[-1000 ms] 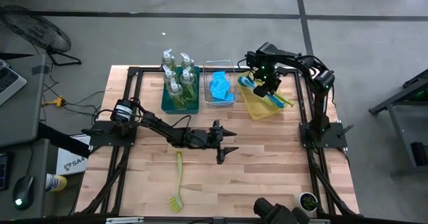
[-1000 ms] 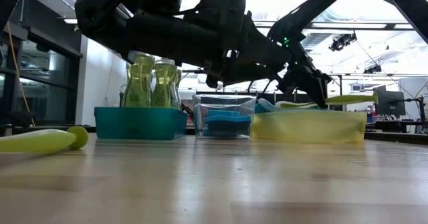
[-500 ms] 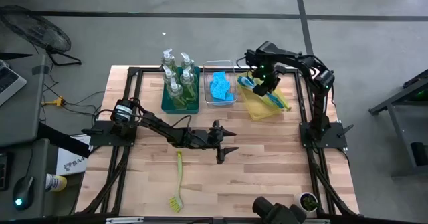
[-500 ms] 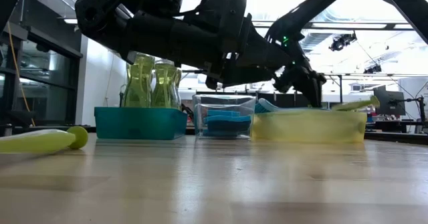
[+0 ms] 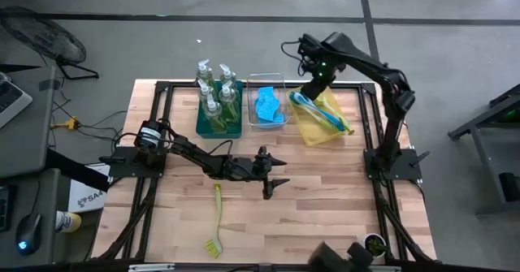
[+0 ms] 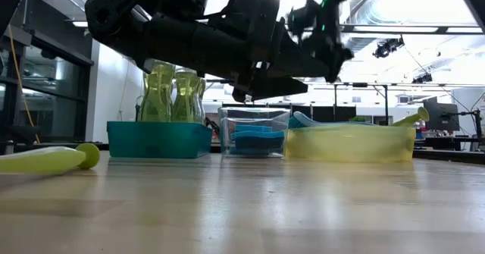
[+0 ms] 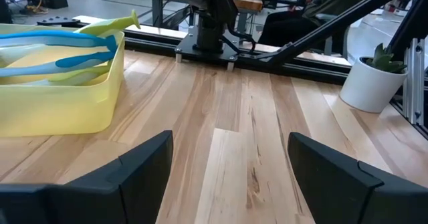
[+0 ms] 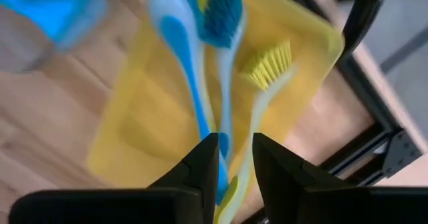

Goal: Pick & Place Kitchen Sink Supplies
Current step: Put the yellow dish brush into the yellow bin

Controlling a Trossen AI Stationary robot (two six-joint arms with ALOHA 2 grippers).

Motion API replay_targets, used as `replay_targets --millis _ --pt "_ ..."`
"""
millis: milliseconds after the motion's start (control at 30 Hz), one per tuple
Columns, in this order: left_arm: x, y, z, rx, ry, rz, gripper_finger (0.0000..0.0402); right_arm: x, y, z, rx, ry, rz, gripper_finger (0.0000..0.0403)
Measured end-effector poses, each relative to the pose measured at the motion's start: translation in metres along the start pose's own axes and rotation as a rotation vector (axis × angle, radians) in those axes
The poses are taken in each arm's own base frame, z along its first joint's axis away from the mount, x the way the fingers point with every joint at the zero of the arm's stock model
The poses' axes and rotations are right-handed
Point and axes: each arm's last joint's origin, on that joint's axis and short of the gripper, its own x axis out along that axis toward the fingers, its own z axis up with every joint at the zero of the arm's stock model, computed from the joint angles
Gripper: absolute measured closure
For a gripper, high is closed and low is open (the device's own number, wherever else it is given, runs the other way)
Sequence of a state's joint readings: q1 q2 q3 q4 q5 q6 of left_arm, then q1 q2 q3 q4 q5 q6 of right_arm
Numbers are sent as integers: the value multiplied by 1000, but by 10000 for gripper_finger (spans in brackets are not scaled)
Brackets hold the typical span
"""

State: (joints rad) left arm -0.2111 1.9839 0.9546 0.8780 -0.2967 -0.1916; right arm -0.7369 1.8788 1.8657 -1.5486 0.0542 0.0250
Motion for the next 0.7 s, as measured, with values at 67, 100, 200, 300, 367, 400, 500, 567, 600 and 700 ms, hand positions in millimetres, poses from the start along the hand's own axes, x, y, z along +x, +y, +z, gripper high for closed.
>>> replay_targets --millis 67,100,200,300,367,400,500,567,600,700 --pt "0 0 0 0 1 0 111 -20 6 -11 -20 -68 0 318" --pt "0 0 0 -1 3 0 111 -29 10 -17 -33 -99 2 318" --pt "-1 -2 -1 -13 5 -3 111 -54 24 -44 -70 -200 12 318" --pt "-1 -4 -1 -14 6 -5 111 -71 40 -76 -100 -315 15 318" --pt "-2 -5 -2 -19 7 -6 111 -75 50 -98 -134 -376 19 318" --pt "-2 -6 -2 -19 8 -10 111 -75 54 -111 -151 -402 30 318" --pt "-3 -10 -3 -34 7 -7 111 -74 64 -146 -179 -461 74 319" --pt "-6 -14 -2 -59 9 10 111 -71 67 -169 -177 -510 103 320" --pt "-7 -16 0 -78 11 25 111 -70 69 -180 -178 -535 123 321" --pt "-15 -24 8 -137 13 62 111 -60 71 -207 -179 -575 188 324"
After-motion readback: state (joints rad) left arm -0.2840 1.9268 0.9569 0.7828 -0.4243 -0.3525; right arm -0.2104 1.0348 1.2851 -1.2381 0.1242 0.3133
